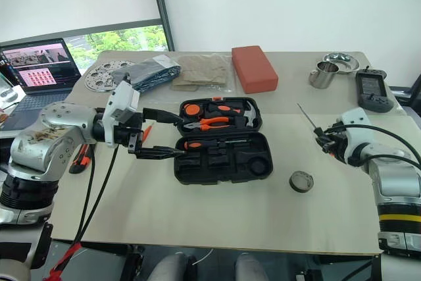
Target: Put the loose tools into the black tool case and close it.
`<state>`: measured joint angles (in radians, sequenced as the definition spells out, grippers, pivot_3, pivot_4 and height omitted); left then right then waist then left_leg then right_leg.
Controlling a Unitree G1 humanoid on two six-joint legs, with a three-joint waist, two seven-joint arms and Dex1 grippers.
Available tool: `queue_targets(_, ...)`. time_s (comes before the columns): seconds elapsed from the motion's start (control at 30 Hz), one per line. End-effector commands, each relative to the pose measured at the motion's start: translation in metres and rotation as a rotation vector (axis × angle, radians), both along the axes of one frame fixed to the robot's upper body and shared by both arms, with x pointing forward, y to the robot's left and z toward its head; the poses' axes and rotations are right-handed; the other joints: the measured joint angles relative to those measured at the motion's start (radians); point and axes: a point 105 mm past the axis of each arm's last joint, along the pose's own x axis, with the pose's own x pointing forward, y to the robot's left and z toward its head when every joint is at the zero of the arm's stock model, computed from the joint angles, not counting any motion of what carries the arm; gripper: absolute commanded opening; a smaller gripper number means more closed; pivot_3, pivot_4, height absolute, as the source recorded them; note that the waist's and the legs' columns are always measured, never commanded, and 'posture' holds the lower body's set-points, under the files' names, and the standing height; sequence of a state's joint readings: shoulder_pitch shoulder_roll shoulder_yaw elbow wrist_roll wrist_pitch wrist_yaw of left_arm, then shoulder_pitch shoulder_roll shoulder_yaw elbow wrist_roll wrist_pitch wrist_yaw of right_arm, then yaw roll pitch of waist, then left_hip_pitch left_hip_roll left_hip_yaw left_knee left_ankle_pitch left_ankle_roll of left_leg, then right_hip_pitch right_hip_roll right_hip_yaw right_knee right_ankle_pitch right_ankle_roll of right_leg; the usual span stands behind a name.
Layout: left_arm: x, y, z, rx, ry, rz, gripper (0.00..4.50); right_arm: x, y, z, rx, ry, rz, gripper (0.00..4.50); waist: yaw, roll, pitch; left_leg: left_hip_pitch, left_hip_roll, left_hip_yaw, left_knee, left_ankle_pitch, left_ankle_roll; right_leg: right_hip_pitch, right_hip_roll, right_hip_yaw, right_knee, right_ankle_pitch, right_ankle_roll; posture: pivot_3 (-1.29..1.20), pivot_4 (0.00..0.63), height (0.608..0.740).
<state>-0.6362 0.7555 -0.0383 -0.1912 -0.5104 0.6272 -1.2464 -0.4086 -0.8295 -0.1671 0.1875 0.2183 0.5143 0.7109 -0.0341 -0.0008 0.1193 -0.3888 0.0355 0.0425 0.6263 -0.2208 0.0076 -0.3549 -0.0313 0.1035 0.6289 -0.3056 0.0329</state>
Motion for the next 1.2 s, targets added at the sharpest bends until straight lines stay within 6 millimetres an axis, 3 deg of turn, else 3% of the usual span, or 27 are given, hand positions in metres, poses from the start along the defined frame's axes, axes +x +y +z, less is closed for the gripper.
queue_targets(0.03, -0.003, 0.014, 0.011, -0.011, -0.039, 0.057, 4.50, 0.002, 0.039, 0.037, -0.127, -0.185, 0.289, 0.94, -0.008, 0.000, 0.000, 0.000, 0.001, 0.000, 0.000, 0.000, 0.000, 0.000, 0.001, 0.000, 0.000, 0.000, 0.000, 0.00, 0.150, 0.740)
queue_targets(0.13, -0.005, 0.025, 0.006, 0.005, -0.030, 0.110, 4.50, 0.003, 0.066, 0.036, -0.189, -0.244, 0.487, 0.94, -0.015, 0.000, 0.001, 0.002, 0.002, -0.001, -0.001, 0.000, 0.000, 0.000, 0.002, 0.001, 0.000, 0.000, 0.000, 0.00, 0.150, 0.740)
queue_targets(0.27, -0.018, 0.040, 0.002, -0.009, -0.007, 0.182, 4.50, -0.005, 0.112, 0.021, -0.197, -0.192, 0.845, 0.94, -0.019, -0.002, 0.003, 0.003, 0.004, 0.000, -0.001, 0.000, 0.000, 0.000, 0.004, 0.003, 0.000, 0.000, -0.001, 0.00, 0.150, 0.740)
queue_targets(0.57, -0.047, 0.058, -0.006, -0.006, 0.015, 0.334, 4.50, 0.016, 0.151, 0.010, -0.257, -0.088, 1.092, 0.94, -0.011, -0.003, 0.004, 0.005, 0.011, 0.001, -0.001, 0.000, 0.000, 0.002, 0.004, 0.001, 0.002, 0.001, -0.007, 0.00, 0.150, 0.740)
queue_targets(0.7, -0.057, 0.063, -0.009, -0.005, 0.018, 0.392, 4.50, 0.018, 0.163, 0.000, -0.278, -0.042, 1.166, 0.94, -0.010, -0.003, 0.004, 0.006, 0.013, 0.001, -0.002, 0.000, 0.000, 0.001, 0.005, -0.002, 0.002, 0.002, -0.011, 0.00, 0.150, 0.740)
queue_targets(1.2, -0.068, 0.067, -0.008, -0.008, 0.016, 0.451, 4.50, 0.029, 0.169, -0.017, -0.359, 0.046, 1.179, 0.94, -0.015, -0.002, 0.005, 0.010, 0.014, 0.001, -0.005, 0.000, -0.001, 0.001, 0.005, -0.005, 0.003, 0.002, -0.016, 0.00, 0.150, 0.740)
